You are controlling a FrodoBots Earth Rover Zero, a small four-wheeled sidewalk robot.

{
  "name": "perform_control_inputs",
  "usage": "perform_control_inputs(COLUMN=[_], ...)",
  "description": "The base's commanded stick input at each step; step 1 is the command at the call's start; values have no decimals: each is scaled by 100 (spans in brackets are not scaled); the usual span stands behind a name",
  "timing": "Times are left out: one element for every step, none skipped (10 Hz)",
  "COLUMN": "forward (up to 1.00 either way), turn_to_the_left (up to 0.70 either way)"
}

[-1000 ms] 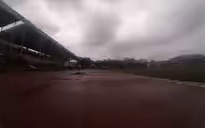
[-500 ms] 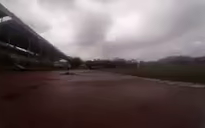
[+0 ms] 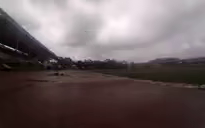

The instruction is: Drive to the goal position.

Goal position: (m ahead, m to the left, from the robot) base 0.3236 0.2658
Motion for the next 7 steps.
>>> perform_control_inputs(forward=[50, 50, 50, 50, 50, 50, 50], turn_to_the_left=[0, 0, 0, 0, 0, 0, 0])
